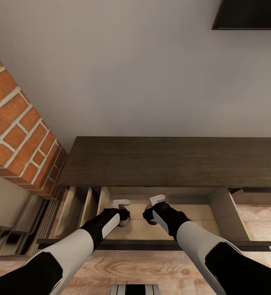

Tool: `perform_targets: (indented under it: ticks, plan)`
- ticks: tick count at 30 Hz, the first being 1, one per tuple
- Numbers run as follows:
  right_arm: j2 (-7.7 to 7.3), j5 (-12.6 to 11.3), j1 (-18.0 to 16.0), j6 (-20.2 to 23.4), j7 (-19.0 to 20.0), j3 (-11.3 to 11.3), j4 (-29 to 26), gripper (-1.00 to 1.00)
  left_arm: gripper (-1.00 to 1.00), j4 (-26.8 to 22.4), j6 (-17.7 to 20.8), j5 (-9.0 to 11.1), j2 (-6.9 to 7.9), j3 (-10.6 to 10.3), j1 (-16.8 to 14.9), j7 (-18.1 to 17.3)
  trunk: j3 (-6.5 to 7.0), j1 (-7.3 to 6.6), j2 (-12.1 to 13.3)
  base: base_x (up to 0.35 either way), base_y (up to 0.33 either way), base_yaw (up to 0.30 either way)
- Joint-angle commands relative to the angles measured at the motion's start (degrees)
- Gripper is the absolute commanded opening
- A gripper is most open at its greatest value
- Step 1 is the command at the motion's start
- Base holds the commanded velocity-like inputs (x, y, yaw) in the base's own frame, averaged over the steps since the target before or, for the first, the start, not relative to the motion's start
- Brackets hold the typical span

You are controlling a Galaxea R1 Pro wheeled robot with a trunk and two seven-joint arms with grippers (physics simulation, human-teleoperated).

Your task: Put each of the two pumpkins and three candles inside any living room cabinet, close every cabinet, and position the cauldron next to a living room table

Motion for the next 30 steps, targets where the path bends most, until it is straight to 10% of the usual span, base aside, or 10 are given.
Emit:
perform_targets:
  ticks: [1,10,11,30]
  plan:
    - [0.00,-0.6,-0.1,0.2,-0.4,0.3,0.0,-1.00,-1.00,-0.1,0.1,0.5,0.05,-0.5,0.0,0.5,-0.04,-0.01,0.0,0.000,0.000,0.000]
    - [0.00,-0.7,-0.1,0.2,-0.4,0.2,0.0,-1.00,-1.00,-0.1,0.0,0.6,0.05,-0.5,0.0,0.5,-0.04,-0.01,0.0,0.000,0.000,0.000]
    - [0.00,-0.7,-0.1,0.2,-0.4,0.2,0.0,1.00,-1.00,-0.1,0.0,0.6,0.05,-0.5,0.0,0.5,-0.04,-0.01,0.0,0.000,0.000,0.000]
    - [0.00,-0.7,-0.2,0.1,-0.4,0.2,-0.2,1.00,-1.00,-0.1,0.0,0.5,0.05,-0.4,0.0,0.5,-0.04,-0.01,0.0,0.000,0.000,0.000]
